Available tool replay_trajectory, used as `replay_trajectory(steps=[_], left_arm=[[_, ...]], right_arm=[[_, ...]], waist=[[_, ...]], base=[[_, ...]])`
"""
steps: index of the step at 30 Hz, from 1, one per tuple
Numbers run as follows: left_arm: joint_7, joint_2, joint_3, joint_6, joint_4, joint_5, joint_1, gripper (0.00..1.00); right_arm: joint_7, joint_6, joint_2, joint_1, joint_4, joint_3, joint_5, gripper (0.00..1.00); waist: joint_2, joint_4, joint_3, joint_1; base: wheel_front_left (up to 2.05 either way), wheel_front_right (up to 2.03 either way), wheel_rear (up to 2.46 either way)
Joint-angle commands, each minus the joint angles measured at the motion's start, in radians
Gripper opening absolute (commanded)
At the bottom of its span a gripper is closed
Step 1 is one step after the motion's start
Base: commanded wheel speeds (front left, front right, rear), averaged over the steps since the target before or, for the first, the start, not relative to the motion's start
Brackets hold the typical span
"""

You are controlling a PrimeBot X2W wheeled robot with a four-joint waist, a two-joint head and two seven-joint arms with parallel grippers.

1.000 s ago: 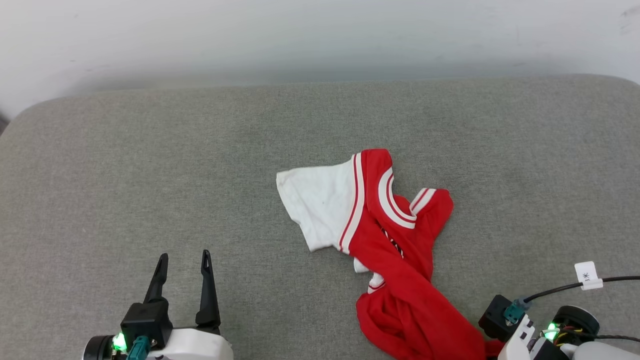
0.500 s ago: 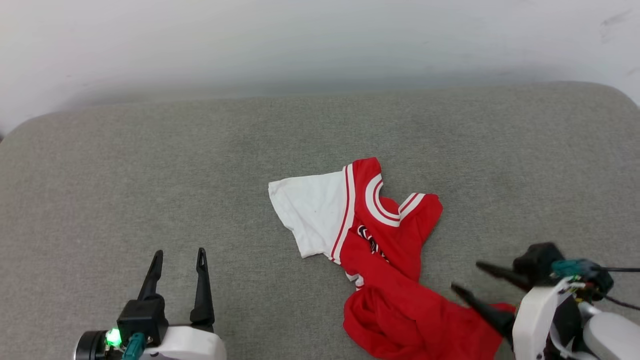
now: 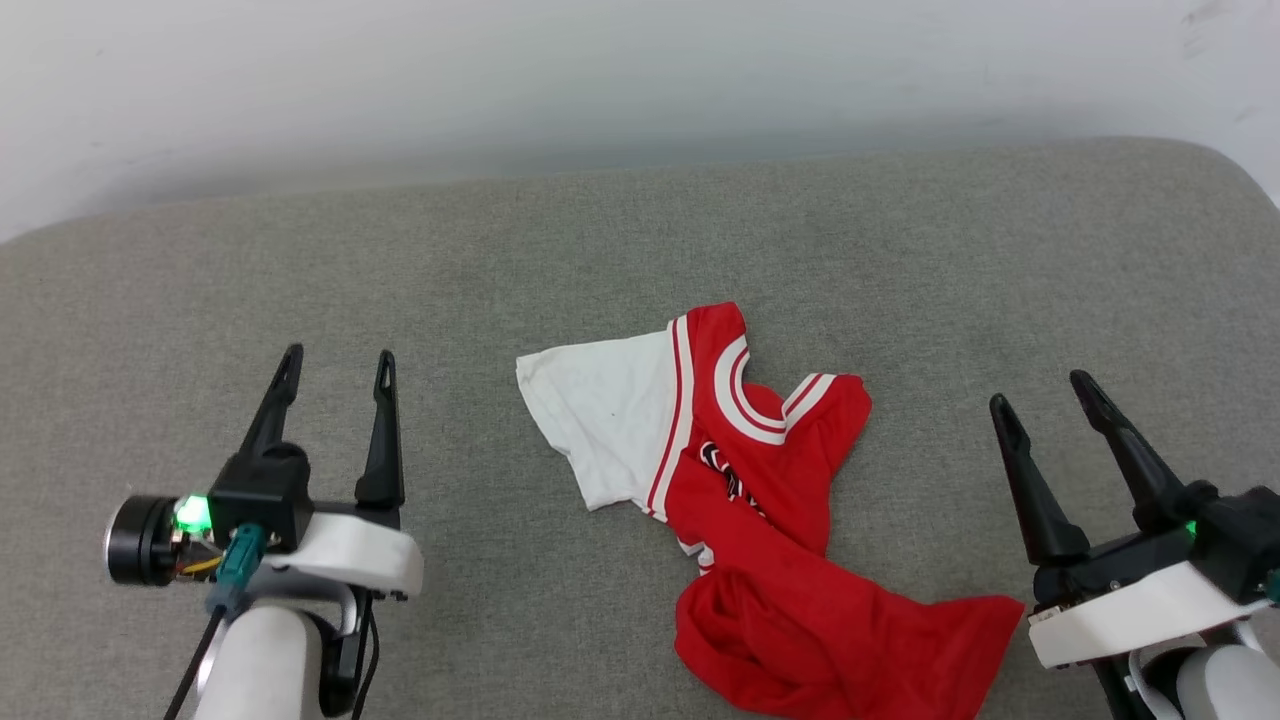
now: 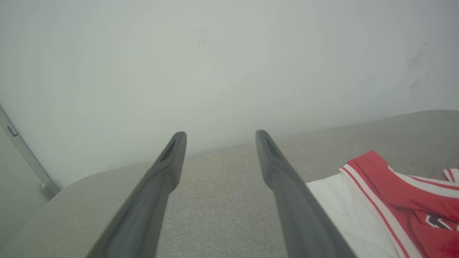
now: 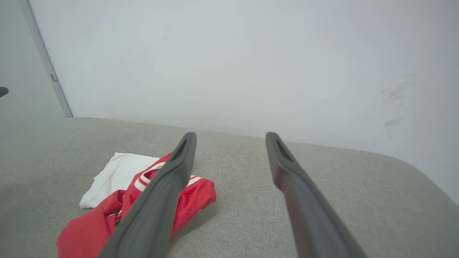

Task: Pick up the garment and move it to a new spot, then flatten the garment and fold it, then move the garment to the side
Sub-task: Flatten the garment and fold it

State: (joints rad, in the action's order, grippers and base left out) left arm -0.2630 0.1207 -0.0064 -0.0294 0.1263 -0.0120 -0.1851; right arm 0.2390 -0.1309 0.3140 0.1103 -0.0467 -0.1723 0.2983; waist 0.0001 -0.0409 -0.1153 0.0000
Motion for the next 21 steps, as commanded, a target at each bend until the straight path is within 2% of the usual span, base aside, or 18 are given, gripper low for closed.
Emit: replay_trajectory(steps=[1, 7, 12, 14, 16, 21], left_arm=[[-0.002, 0.004, -0.005, -0.007, 0.010, 0.003, -0.016, 1.00], [0.019, 0.060, -0.048, -0.059, 0.113, 0.013, -0.197, 1.00], [0.113, 0.108, -0.121, -0.093, 0.205, -0.015, -0.386, 1.00], [0.175, 0.124, -0.165, -0.098, 0.234, -0.042, -0.461, 1.00], [0.259, 0.146, -0.250, -0.099, 0.260, -0.096, -0.527, 1.00], [0.550, 0.253, -0.509, -0.099, 0.307, -0.360, -0.686, 1.00]], right_arm=[[0.008, 0.000, -0.022, -0.017, 0.013, 0.015, -0.011, 1.00], [0.027, 0.000, -0.174, -0.090, 0.127, 0.141, -0.112, 1.00], [0.026, 0.000, -0.233, -0.134, 0.193, 0.181, -0.151, 1.00], [0.026, 0.000, -0.244, -0.134, 0.199, 0.182, -0.157, 1.00], [0.026, 0.000, -0.250, -0.125, 0.206, 0.181, -0.158, 1.00], [0.026, 0.000, -0.258, -0.097, 0.214, 0.169, -0.169, 1.00]], waist=[[-0.0001, -0.003, -0.008, 0.0000], [-0.0001, -0.012, -0.053, 0.0000], [-0.0001, -0.022, -0.098, 0.0000], [-0.0001, -0.029, -0.116, 0.0000], [-0.0001, -0.038, -0.133, 0.0000], [-0.0001, -0.064, -0.170, 0.0000]], base=[[0.00, 0.00, 0.00], [0.00, 0.00, 0.00], [0.00, 0.00, 0.00], [0.00, 0.00, 0.00], [0.00, 0.00, 0.00], [0.00, 0.00, 0.00]])
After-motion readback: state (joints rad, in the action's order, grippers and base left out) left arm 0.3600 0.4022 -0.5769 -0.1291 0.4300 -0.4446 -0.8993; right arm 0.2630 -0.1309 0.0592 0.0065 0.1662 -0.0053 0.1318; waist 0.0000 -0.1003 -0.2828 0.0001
